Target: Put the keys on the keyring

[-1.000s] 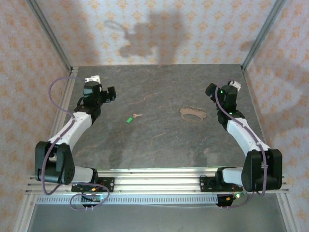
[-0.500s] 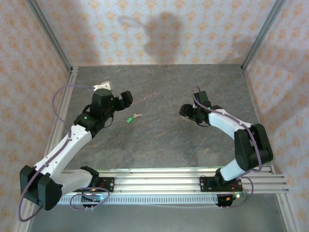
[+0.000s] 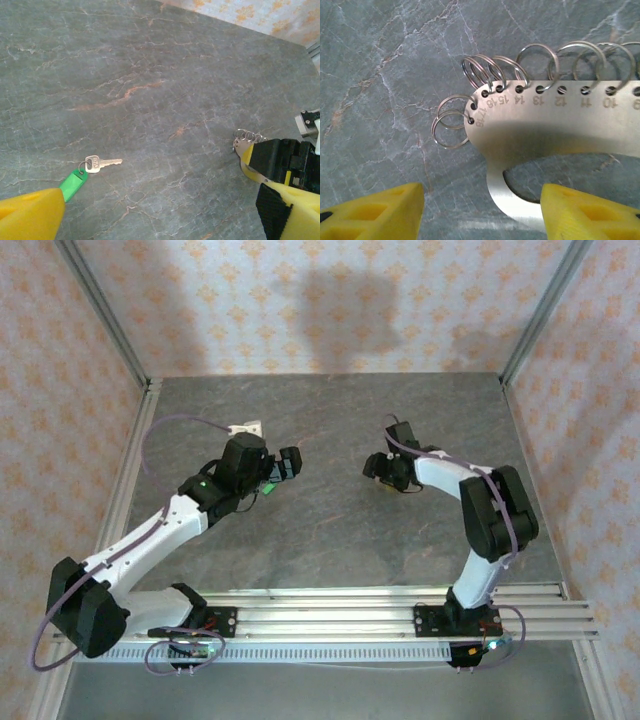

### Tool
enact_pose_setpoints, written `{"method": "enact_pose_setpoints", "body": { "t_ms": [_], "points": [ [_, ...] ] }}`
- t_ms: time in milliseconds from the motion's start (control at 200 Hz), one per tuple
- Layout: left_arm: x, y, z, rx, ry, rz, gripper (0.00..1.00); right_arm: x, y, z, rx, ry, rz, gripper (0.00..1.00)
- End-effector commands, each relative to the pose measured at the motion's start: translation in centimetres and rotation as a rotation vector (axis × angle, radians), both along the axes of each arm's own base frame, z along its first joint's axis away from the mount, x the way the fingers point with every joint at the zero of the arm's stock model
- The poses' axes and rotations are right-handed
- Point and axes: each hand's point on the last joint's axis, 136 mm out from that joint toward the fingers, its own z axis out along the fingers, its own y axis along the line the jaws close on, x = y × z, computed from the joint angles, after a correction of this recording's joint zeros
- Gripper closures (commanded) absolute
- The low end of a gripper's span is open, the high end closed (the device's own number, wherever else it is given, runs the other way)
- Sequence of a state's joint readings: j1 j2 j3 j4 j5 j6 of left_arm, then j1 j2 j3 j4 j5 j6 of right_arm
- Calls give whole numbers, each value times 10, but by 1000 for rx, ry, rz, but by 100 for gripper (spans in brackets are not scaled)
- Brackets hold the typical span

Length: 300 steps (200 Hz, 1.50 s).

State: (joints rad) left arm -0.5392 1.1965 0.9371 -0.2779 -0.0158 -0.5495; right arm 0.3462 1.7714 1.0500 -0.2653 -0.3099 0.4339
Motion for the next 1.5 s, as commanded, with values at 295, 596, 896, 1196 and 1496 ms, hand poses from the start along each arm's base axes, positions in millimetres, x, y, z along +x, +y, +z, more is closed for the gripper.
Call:
{"method": "enact_pose_setpoints", "body": {
  "t_ms": [295, 596, 896, 1196, 1496],
  "points": [
    [9, -10, 2, -7, -34, -13, 0, -5, 37, -19, -44, 66, 70, 40],
    [5, -10, 11, -25, -54, -21, 0, -23, 89, -24, -49, 81, 141, 40],
    [-1, -12, 30, -60, -79, -37, 0, -24, 151, -18, -21, 80, 241, 40],
    [-6, -17, 49, -90, -100, -48, 0, -11, 216, 2, 67, 51, 310, 40],
    [-12, -28, 57, -99, -110, -57, 0, -2, 165, 64, 28, -94, 250, 39]
  ]
}}
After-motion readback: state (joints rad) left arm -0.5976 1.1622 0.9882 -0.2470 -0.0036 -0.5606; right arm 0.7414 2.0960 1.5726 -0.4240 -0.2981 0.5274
